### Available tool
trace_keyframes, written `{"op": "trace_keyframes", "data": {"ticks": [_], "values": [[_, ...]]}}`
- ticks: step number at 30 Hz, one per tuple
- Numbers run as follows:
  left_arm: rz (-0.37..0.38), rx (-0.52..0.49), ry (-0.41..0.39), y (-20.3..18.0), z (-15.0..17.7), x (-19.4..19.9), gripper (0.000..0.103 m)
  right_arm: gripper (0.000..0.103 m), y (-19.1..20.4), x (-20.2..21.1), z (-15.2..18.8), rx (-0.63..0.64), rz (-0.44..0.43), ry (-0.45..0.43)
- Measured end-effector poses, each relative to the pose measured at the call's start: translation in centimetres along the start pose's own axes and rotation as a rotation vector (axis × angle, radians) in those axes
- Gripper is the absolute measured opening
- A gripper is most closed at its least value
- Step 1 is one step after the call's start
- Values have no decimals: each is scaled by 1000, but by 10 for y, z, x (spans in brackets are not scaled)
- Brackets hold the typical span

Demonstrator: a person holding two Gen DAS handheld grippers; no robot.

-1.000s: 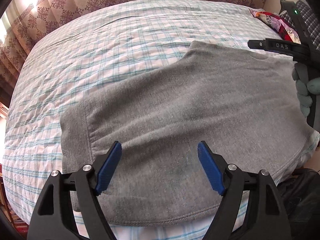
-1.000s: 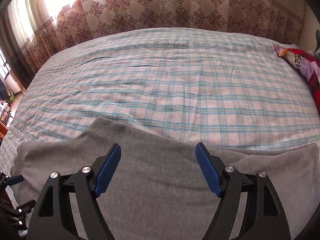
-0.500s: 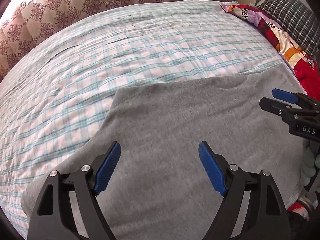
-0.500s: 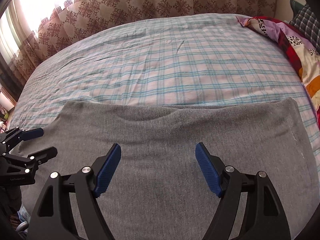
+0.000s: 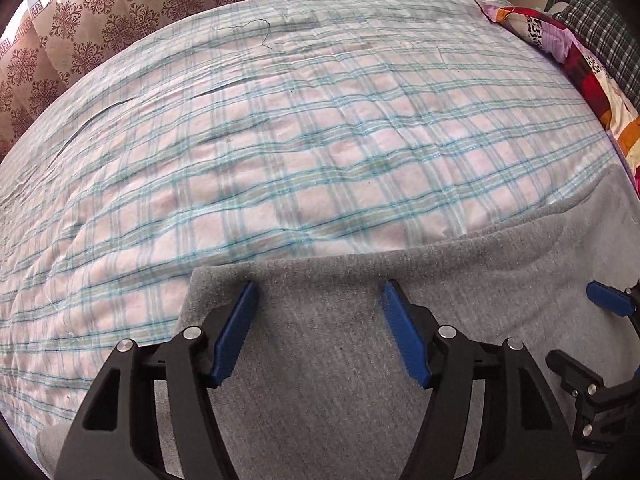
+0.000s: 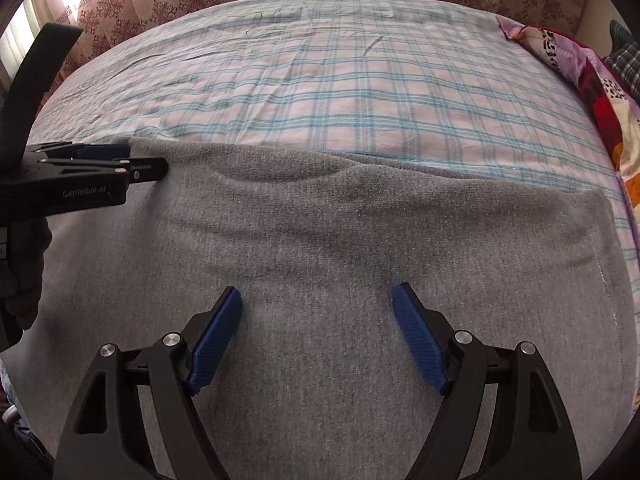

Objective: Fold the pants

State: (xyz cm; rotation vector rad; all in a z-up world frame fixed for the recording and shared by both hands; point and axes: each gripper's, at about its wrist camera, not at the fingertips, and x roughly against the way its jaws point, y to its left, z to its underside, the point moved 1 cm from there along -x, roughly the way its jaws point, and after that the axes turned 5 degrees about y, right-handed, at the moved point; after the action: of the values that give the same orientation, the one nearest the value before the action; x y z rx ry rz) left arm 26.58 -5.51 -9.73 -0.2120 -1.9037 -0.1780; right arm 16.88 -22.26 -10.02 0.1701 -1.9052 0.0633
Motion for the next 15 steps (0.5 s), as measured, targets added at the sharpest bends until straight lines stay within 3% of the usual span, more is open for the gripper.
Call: {"op": "trace_keyframes", "data": {"ticks": [8,15], "values": [[-98,-37,-24,-21,-5,15,68,77,-19,43,42,-33,-51,-44],[33,-161,-73,-95,-6,42,68,77,-15,55,74,16,6,-25]]}}
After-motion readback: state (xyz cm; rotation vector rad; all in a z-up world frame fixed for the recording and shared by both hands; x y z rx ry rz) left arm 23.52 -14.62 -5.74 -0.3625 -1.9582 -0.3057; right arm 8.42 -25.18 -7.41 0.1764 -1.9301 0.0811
